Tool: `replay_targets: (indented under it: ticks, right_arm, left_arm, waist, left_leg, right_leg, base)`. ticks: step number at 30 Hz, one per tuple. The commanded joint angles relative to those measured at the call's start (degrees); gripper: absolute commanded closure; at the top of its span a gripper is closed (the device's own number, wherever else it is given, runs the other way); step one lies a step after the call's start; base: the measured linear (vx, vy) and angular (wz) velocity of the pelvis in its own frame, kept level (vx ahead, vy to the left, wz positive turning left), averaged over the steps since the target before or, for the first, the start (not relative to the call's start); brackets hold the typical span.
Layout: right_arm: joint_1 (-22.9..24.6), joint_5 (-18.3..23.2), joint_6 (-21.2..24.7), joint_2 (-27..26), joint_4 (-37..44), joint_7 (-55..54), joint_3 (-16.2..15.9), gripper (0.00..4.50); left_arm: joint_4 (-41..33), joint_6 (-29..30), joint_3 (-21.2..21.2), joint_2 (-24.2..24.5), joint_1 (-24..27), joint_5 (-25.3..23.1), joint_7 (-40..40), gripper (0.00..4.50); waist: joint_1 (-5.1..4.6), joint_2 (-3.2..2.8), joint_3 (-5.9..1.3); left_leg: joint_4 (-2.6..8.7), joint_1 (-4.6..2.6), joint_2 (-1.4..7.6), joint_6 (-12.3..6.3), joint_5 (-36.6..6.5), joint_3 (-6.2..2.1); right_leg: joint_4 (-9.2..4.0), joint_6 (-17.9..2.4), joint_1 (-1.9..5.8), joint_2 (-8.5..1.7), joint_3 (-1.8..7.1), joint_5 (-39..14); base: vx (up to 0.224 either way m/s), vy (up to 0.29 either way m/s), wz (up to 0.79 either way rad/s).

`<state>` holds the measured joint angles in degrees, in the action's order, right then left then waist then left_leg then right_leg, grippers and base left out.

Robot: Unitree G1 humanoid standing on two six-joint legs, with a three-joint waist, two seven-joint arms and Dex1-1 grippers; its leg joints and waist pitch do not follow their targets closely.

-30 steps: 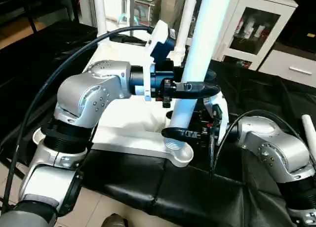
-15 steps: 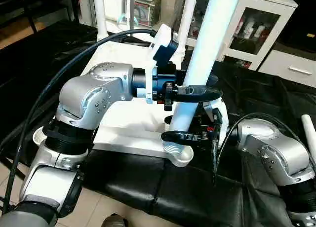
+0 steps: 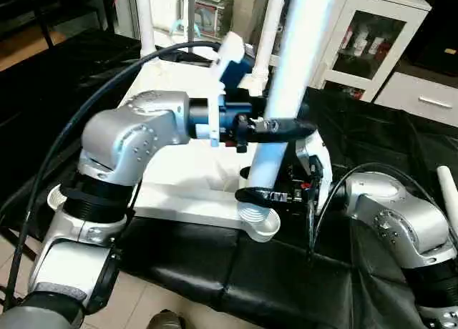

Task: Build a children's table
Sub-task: Pick table leg

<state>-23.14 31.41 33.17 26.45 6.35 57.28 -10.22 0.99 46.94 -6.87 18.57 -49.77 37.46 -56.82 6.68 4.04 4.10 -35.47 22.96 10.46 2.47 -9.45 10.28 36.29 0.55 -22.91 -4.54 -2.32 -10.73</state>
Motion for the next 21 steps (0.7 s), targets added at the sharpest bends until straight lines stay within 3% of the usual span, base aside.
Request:
replay_targets:
  ticks: [1, 2, 4, 5, 10, 12, 14, 18, 21]
  right_arm:
    - [-0.73, 0.64, -0.21, -0.12, -0.21, -0.63, 2.19, 2.57]
    - [-0.74, 0.65, -0.21, -0.14, -0.21, -0.65, 2.20, 2.57]
    - [-0.83, 0.72, -0.22, -0.28, -0.24, -0.76, 2.30, 2.57]
    - [-1.23, 0.69, -0.71, -1.07, -0.44, -1.58, 2.77, 2.57]
    - [-1.97, 0.97, -1.29, -1.86, -1.10, -3.11, 4.68, 2.57]
    - [-2.44, 3.80, -0.28, -1.37, -1.46, -3.24, 8.50, 2.57]
    - [-2.70, 4.88, 0.26, -1.22, -1.54, -3.36, 9.70, 2.57]
    - [-1.34, 5.84, 0.82, 0.19, 0.31, -2.84, 11.32, 2.57]
    - [-0.22, 7.99, 2.20, 0.21, 2.26, -3.01, 13.08, 2.57]
  left_arm:
    - [0.10, 1.67, 0.73, -0.34, -1.63, 1.63, 0.61, 1.43]
    - [0.10, 1.70, 0.74, -0.34, -1.64, 1.66, 0.60, 1.14]
    - [0.08, 1.90, 0.80, -0.33, -1.71, 1.84, 0.56, 1.10]
    - [-0.06, 3.23, 1.98, -0.94, -2.01, 2.92, 1.03, 1.10]
    - [-0.64, 4.91, 4.65, -1.60, -2.50, 5.91, 1.52, 0.70]
    - [-1.93, 5.22, 6.26, -1.29, -1.80, 8.18, 0.88, 0.53]
    - [-2.05, 5.36, 6.46, -1.00, -1.43, 8.25, 0.73, 0.27]
    - [-0.60, 0.83, 5.65, 0.06, 0.25, 3.55, 0.89, 0.03]
    - [1.85, 0.84, 9.11, -1.52, -0.29, 5.60, 3.27, 0.00]
  waist:
    - [0.13, -0.73, -4.63]
    - [0.14, -0.66, -4.63]
    - [0.18, -0.76, -4.63]
    - [0.12, -1.18, -4.62]
    - [0.11, -1.01, -4.67]
    - [0.27, -0.85, -4.68]
    - [0.31, -1.07, -4.68]
    - [0.48, -1.11, -4.65]
    - [0.48, -1.07, -4.72]
  left_leg:
    - [4.67, -2.10, 2.42, 3.63, -12.19, -0.76]
    - [4.64, -2.09, 2.37, 3.57, -12.26, -0.73]
    - [4.66, -2.12, 2.38, 3.60, -12.19, -0.74]
    - [4.70, -2.07, 2.39, 3.82, -12.17, -0.80]
    - [4.65, -2.15, 2.29, 3.96, -12.39, -0.75]
    - [4.64, -2.23, 2.34, 3.82, -12.80, -0.71]
    - [4.66, -2.21, 2.34, 3.66, -12.92, -0.77]
    - [4.71, -2.18, 2.35, 3.74, -12.47, -0.77]
    - [4.64, -2.09, 2.28, 3.45, -12.21, -0.72]
  right_leg:
    - [-3.49, -12.76, 2.36, -3.48, 1.76, -7.37]
    - [-3.59, -12.75, 2.34, -3.51, 1.79, -7.59]
    - [-3.58, -12.79, 2.31, -3.51, 1.77, -7.47]
    - [-3.44, -12.81, 2.34, -3.46, 1.77, -6.90]
    - [-3.42, -13.49, 2.35, -3.37, 1.71, -6.00]
    - [-3.48, -13.51, 2.40, -3.44, 1.73, -6.27]
    - [-3.46, -13.22, 2.39, -3.38, 1.68, -6.65]
    - [-3.68, -12.58, 2.47, -3.39, 1.74, -6.66]
    - [-3.60, -12.46, 2.53, -3.40, 1.74, -6.43]
  base:
    - [0.000, 0.000, 0.00]
    - [0.000, 0.000, 0.00]
    - [0.000, 0.000, 0.00]
    - [0.000, 0.000, 0.00]
    - [0.000, 0.000, 0.00]
    - [0.000, 0.000, 0.00]
    - [0.000, 0.000, 0.00]
    - [0.000, 0.000, 0.00]
    - [0.000, 0.000, 0.00]
